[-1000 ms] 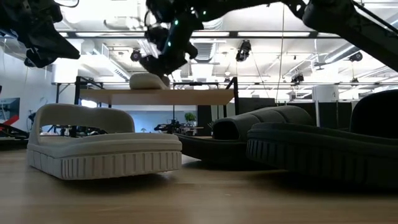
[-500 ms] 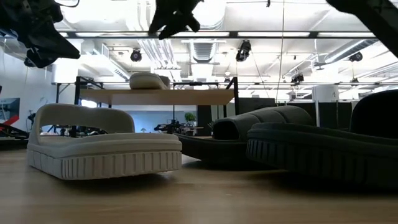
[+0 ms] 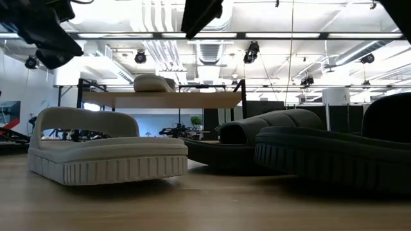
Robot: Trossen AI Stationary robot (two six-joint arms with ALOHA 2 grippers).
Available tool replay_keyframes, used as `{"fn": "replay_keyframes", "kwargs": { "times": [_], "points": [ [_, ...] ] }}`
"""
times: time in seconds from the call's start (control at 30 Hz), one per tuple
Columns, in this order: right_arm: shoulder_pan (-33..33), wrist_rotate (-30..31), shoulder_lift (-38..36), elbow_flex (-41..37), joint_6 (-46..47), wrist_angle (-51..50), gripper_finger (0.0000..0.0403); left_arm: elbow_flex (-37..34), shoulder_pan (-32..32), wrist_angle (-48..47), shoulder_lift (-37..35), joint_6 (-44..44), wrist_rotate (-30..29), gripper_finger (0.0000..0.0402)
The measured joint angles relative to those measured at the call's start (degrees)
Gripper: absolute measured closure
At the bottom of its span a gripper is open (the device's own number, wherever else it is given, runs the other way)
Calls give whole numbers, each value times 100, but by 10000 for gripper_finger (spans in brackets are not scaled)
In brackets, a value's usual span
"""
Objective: Pick and place slides into the shelf
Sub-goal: Put the gray slides on the shelf
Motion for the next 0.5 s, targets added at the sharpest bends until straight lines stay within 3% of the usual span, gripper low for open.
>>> {"fn": "replay_keyframes", "kwargs": {
  "times": [0.2, 0.5],
  "points": [
    [786, 943, -209, -263, 723, -613, 209, 338, -34, 21, 883, 676, 273, 394],
    [1886, 2082, -57, -1391, 794, 411, 209, 401, -480, -76, 1139, 813, 525, 393]
  ]
}}
